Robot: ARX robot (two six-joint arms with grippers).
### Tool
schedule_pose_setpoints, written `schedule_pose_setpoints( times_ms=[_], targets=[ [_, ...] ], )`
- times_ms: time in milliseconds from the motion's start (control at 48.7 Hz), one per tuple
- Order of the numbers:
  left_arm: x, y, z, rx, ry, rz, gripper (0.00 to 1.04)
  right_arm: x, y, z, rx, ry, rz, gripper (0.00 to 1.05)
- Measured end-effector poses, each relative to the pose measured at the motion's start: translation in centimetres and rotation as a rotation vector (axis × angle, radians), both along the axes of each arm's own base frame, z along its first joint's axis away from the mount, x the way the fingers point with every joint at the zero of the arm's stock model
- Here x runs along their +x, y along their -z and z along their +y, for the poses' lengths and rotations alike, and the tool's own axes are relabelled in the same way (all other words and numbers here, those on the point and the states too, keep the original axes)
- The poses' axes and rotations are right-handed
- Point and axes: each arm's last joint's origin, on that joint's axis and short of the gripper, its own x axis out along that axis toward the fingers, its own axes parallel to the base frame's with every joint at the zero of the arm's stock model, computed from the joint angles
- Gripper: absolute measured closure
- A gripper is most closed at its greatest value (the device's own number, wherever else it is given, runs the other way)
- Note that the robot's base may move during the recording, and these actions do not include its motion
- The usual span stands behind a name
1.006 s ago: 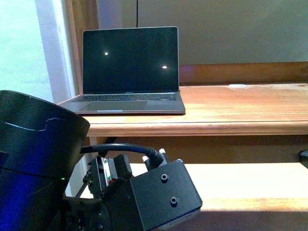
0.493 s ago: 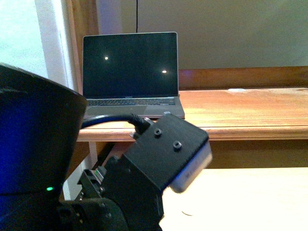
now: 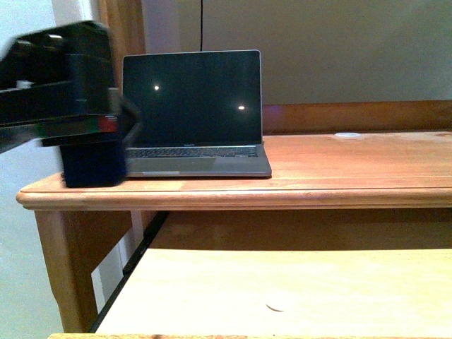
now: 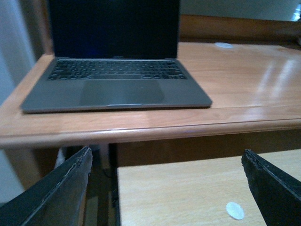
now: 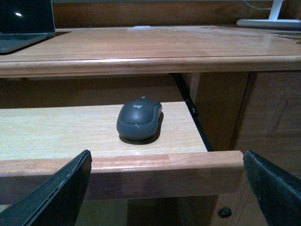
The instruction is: Place mouse
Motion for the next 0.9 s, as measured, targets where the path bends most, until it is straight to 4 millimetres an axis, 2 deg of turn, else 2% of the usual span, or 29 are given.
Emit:
schedule_pose_setpoints(
  times_ms=[103, 205, 328, 472, 575, 677, 760, 903],
  targets=[
    [-2.2, 0.4, 1.9, -0.048, -0.107, 0.004, 0.08, 0.0, 0.0, 0.0, 0.0, 0.0, 0.0, 0.07],
    [-5.6, 1.3, 3.8, -0.081, -0.209, -0.007, 0.08, 0.0, 0.0, 0.0, 0.0, 0.0, 0.0, 0.07],
    [-8.6, 3.2, 5.6, 0.011, -0.276, -0.039, 0.27, 0.0, 0.0, 0.0, 0.0, 0.0, 0.0, 0.07],
    [-9.4, 4.5, 7.0, 0.037, -0.279, -0.074, 0.46, 0.0, 0.0, 0.0, 0.0, 0.0, 0.0, 0.07],
    [-9.6, 6.0, 7.9, 0.059, -0.274, -0.072, 0.69, 0.0, 0.0, 0.0, 0.0, 0.0, 0.0, 0.07],
    [-9.7, 6.8, 8.4, 0.062, -0.28, -0.073, 0.83, 0.0, 0.0, 0.0, 0.0, 0.0, 0.0, 0.07],
    [-10.2, 7.5, 8.9, 0.07, -0.289, -0.06, 1.01, 0.0, 0.0, 0.0, 0.0, 0.0, 0.0, 0.07],
    [-10.9, 8.4, 9.6, 0.067, -0.289, -0.08, 1.02, 0.0, 0.1, 0.0, 0.013, -0.022, 0.027, 0.07]
  ],
)
